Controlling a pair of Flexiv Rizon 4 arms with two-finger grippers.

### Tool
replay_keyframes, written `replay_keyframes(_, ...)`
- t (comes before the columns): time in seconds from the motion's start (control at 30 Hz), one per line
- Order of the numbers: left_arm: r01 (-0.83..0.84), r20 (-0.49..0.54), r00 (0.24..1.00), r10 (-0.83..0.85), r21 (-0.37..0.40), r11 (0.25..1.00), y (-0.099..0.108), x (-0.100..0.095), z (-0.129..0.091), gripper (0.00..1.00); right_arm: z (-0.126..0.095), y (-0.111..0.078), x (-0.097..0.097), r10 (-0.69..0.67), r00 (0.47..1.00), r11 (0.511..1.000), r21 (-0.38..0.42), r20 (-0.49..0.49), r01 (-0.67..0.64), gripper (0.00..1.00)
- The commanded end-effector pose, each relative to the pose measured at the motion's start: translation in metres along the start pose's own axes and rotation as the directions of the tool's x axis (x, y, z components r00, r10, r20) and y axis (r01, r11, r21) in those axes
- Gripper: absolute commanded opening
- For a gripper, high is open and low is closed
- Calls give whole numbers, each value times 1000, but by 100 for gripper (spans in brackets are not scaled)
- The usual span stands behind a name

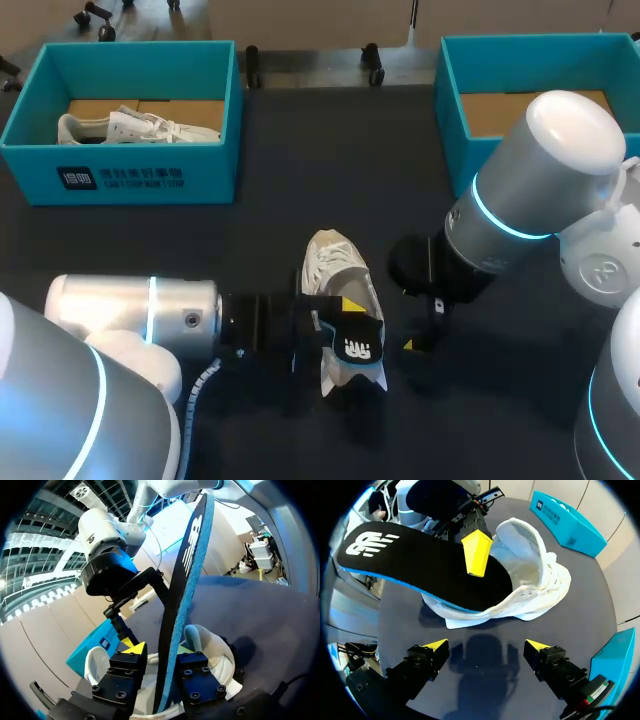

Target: Take the shoe out of the shoebox, open the shoe tongue, remove and reinsert the insole, then place the shoe into the shoebox

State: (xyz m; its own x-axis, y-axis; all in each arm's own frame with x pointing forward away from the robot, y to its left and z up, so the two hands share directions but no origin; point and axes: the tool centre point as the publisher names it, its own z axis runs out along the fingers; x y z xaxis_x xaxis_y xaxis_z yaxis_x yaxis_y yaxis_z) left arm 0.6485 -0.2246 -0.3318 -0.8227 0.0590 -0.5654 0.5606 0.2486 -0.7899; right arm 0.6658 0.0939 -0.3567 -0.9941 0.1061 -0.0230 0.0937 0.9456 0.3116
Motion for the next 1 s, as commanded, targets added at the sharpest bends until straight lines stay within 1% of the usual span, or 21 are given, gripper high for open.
replay_keyframes(0.03,-9,17,1000,9,3,1000,-12,4,-7,31,1,-1,1,0,1000,1000,-1,2,0,100)
replay_keyframes(0.13,-20,23,1000,20,13,1000,-19,5,-7,30,1,-1,1,0,1000,1000,-1,2,0,100)
replay_keyframes(0.2,-31,25,999,31,15,999,-21,6,-6,27,1,-1,1,0,1000,1000,-1,2,0,100)
replay_keyframes(0.23,-38,23,999,37,15,999,-22,7,-5,22,1,-1,1,0,1000,1000,-1,2,0,100)
replay_keyframes(0.27,-48,25,999,48,11,999,-22,7,-4,14,1,-1,1,0,1000,1000,-1,2,0,100)
replay_keyframes(0.3,-56,25,998,55,6,998,-21,8,-2,0,1,-1,1,0,1000,1000,-1,2,0,100)
replay_keyframes(0.47,-124,35,992,124,-24,992,-11,8,3,0,1,-1,1,0,1000,1000,-1,2,0,100)
replay_keyframes(0.63,-186,56,980,190,-75,980,3,6,9,0,1,-1,1,0,1000,1000,-1,2,0,100)
replay_keyframes(0.83,-197,56,977,205,-117,973,20,-3,15,0,1,-1,1,0,1000,1000,-1,2,0,100)
replay_keyframes(1.0,-195,64,976,206,-148,970,29,-7,18,0,1,-1,1,0,1000,1000,-1,2,0,100)
